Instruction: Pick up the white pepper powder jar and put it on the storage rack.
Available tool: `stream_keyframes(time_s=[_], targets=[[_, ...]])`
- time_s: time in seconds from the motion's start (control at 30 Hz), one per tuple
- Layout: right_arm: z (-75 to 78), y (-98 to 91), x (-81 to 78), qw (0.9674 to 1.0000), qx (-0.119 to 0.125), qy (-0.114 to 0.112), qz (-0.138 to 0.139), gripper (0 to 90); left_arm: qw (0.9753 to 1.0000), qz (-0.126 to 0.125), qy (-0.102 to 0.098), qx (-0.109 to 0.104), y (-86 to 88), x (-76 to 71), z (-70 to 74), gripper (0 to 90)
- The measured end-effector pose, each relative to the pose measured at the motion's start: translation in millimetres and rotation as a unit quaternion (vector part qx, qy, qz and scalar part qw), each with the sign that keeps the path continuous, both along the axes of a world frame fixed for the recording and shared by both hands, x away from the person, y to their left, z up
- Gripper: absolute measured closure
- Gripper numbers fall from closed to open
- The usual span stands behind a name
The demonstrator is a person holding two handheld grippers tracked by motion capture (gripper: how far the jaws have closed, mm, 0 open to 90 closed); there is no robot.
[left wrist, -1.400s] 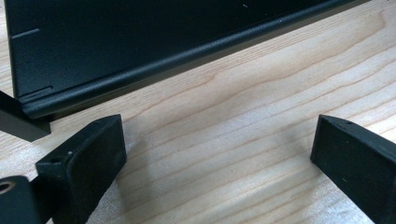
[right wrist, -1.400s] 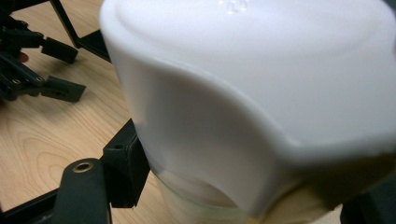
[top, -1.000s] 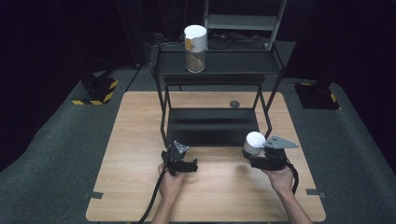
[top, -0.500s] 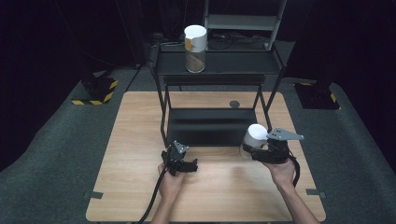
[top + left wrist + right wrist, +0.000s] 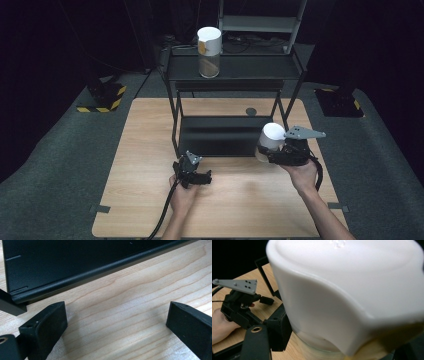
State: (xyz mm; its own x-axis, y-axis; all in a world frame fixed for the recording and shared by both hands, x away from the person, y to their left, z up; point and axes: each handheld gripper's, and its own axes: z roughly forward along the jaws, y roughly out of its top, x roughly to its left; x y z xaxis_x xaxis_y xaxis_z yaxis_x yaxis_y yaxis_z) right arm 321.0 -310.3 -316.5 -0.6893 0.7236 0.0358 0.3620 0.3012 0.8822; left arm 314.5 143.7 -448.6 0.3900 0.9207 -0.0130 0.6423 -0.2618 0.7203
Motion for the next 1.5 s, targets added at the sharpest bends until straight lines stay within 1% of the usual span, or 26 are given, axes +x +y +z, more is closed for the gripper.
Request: stream_keyframes(time_s=[0.2, 0.4, 0.77, 1.17, 1.33, 1.5], targets=[[14.7, 2.1, 6.2, 1.0, 0.002, 0.003, 0.005, 30.1, 1.0, 0.0, 0.0, 0.0, 0.0, 0.0, -0.1, 3.4], [31.1, 7.2, 11.2, 0.9999, -0.005, 0.004, 0.008, 30.1, 1.0, 0.0, 0.0, -0.001, 0.0, -0.1, -0.2, 3.4], [65.1, 15.7, 19.3, 0.9996, -0.017, -0.004, 0.021, 30.1, 1.0, 0.0, 0.0, -0.001, 0.0, -0.1, -0.2, 3.4], [102.3, 14.8, 30.3, 0.9997, -0.008, -0.002, 0.021, 30.1, 1.0, 0.001, 0.0, -0.001, -0.1, -0.1, -0.3, 3.4], [118.8, 18.5, 36.1, 0.9996, -0.016, -0.002, 0.022, 30.1, 1.0, 0.001, 0.0, -0.001, 0.0, -0.1, -0.2, 3.4], [132.1, 19.2, 41.9, 0.9996, -0.012, -0.002, 0.025, 30.1, 1.0, 0.001, 0.0, 0.0, -0.2, -0.2, -0.2, 3.4]])
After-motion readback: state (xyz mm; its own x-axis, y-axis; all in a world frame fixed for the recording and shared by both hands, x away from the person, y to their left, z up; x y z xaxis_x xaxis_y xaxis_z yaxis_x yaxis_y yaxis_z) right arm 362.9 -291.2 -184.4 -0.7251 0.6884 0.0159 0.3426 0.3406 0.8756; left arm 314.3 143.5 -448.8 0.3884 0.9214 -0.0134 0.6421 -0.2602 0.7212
